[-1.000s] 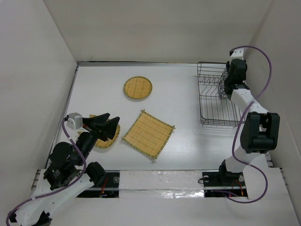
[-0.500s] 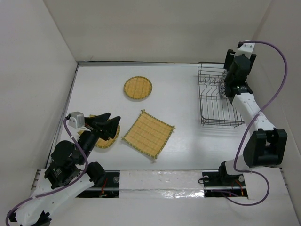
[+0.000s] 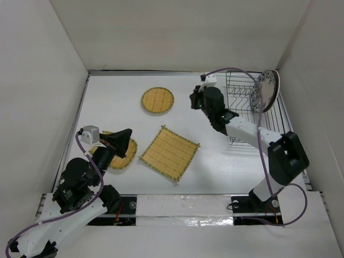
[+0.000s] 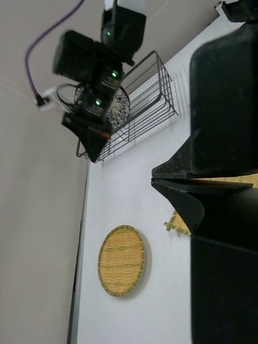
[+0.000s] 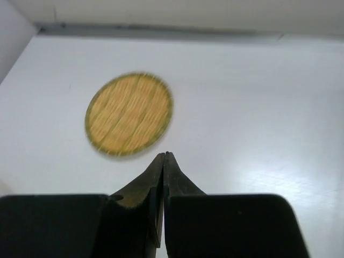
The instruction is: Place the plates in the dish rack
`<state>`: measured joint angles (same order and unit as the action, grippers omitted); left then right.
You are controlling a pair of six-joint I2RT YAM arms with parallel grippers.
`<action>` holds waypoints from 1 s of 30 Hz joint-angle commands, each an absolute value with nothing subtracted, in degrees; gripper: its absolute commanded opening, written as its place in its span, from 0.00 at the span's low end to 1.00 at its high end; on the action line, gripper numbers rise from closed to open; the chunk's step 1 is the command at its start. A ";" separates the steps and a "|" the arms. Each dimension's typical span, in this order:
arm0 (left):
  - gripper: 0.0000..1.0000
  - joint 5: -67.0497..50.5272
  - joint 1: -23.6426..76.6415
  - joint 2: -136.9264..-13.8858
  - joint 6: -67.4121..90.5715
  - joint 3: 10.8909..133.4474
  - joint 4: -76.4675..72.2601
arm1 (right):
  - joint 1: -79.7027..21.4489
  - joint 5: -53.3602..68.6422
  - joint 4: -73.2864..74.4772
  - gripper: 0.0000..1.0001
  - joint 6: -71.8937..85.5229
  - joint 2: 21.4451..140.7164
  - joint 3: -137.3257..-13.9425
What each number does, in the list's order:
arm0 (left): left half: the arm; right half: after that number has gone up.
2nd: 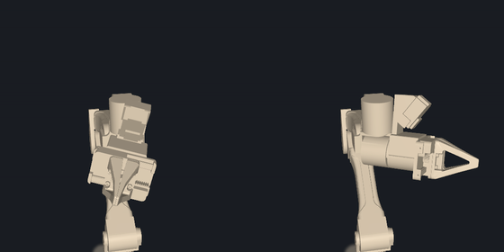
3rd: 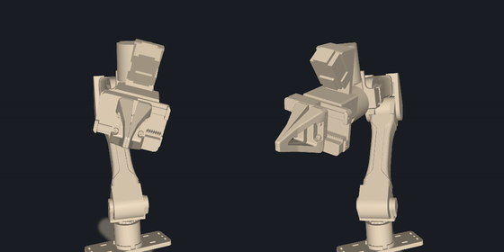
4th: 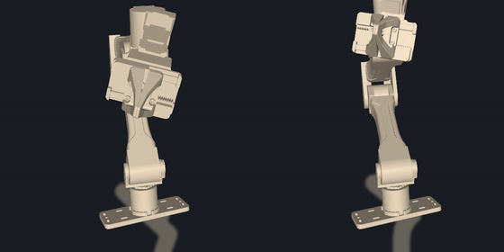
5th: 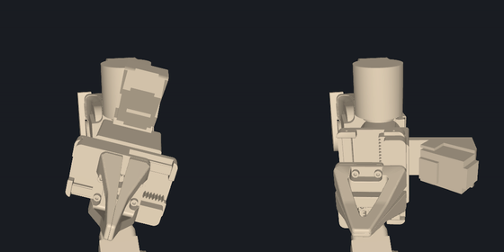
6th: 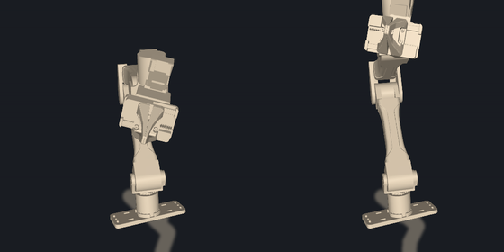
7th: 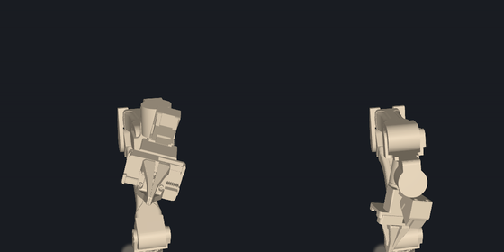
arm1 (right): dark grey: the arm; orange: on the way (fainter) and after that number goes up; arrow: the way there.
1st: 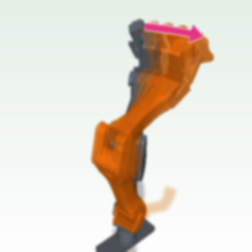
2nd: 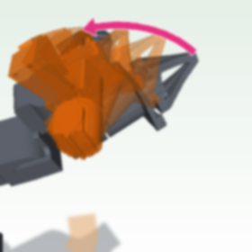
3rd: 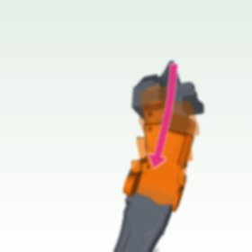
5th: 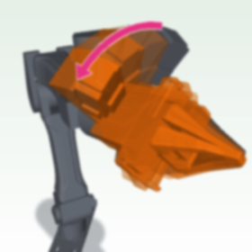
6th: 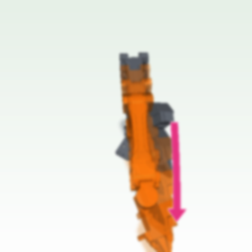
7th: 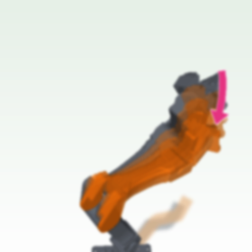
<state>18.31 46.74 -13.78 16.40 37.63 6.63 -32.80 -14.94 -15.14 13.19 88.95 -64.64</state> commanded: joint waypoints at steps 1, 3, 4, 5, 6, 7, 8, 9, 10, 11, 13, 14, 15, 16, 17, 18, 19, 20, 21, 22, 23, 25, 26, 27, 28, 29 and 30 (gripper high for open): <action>0.00 19.77 46.49 -15.55 15.12 37.79 3.87 | -35.85 -13.44 -19.07 0.06 24.40 94.38 -64.86; 0.00 20.74 46.49 -16.34 15.12 37.88 4.48 | -36.47 -15.37 -18.64 0.19 27.32 99.63 -68.00; 0.00 20.83 46.49 -17.04 15.20 37.97 4.48 | -36.47 -15.12 -18.20 0.24 30.55 101.49 -69.25; 0.00 21.00 46.49 -17.40 14.86 37.97 4.40 | -35.95 -14.51 -17.93 0.30 32.06 103.17 -70.30; 0.00 21.88 46.49 -17.66 14.77 37.97 4.39 | -35.43 -13.54 -18.10 0.45 33.47 106.14 -71.18; 0.00 22.49 46.49 -18.19 14.68 37.88 4.48 | -35.42 -13.27 -18.19 0.50 36.36 107.56 -72.50; 0.00 22.93 46.49 -18.45 14.76 37.79 4.74 | -34.90 -13.01 -18.37 0.56 37.69 108.97 -73.12; 0.01 23.29 46.49 -18.63 14.77 37.88 4.92 | -34.37 -12.22 -18.89 0.64 39.10 110.29 -73.65; 0.09 23.29 46.49 -19.07 14.68 37.88 4.92 | -34.37 -11.78 -19.24 0.65 40.33 113.09 -74.78; 0.13 23.29 46.49 -19.33 14.50 37.97 4.75 | -33.67 -10.91 -19.77 0.66 43.13 114.33 -75.32; 0.24 23.73 46.49 -19.68 13.98 37.71 4.31 | -33.05 -9.32 -20.83 0.67 45.69 117.84 -76.37; 0.26 23.99 46.49 -19.95 13.97 37.62 4.31 | -33.05 -9.32 -20.92 0.67 47.88 118.99 -77.77; 0.28 23.99 46.49 -20.21 13.97 37.62 4.39 | -32.52 -9.14 -20.83 0.67 48.68 120.13 -78.65; 0.30 23.99 46.49 -20.65 13.89 37.62 4.57 | -32.52 -8.53 -20.66 0.67 49.39 121.28 -79.62; 0.30 23.99 46.49 -21.00 13.89 37.62 4.57 | -32.52 -8.18 -20.48 0.67 51.05 123.55 -81.54; 0.31 24.34 46.49 -21.27 13.80 37.70 4.57 | -32.52 -7.48 -20.83 0.67 51.93 124.36 -82.17; 0.32 24.61 46.49 -21.70 13.71 37.79 4.57 | -32.52 -7.38 -20.92 0.67 52.73 125.24 -82.87; 0.32 24.96 46.49 -22.06 13.62 37.88 4.66 | -32.52 -7.21 -20.92 0.67 54.39 127.07 -83.66; 0.33 24.70 46.49 -22.23 13.71 37.88 4.75 | -32.52 -6.68 -20.83 0.67 55.19 128.13 -85.41; 0.33 24.44 46.49 -22.58 13.71 37.97 4.83 | -32.52 -5.98 -20.74 0.67 55.80 129.10 -86.30; 0.34 24.17 46.49 -22.67 13.45 37.97 4.75 | -32.52 -5.63 -20.66 0.66 57.29 130.16 -87.18; 0.35 24.78 46.49 -22.76 13.36 37.97 4.57 | -32.52 -4.23 -20.65 0.62 59.14 132.44 -88.94; 0.35 25.13 46.49 -22.76 13.27 37.97 4.57 | -32.52 -4.04 -21.09 0.59 60.89 132.97 -89.12; 0.35 25.31 46.49 -22.85 13.36 37.88 4.66 | -32.52 -3.78 -21.44 0.54 61.78 133.59 -89.38; 0.35 24.96 46.49 -22.76 13.36 37.79 4.75 | -32.52 -3.08 -21.88 0.51 62.57 134.99 -90.34; 0.35 24.79 46.49 -22.76 13.36 37.88 4.57 | -32.52 -2.64 -21.97 0.46 63.80 135.61 -90.79; 0.36 25.13 46.49 -22.68 13.10 37.97 4.48 | -32.52 -2.55 -22.49 0.41 64.24 136.14 -91.05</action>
<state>24.18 46.74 -22.46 13.98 37.63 6.70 -32.29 -4.34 -20.18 59.66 133.84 -88.82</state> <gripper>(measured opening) 0.353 0.427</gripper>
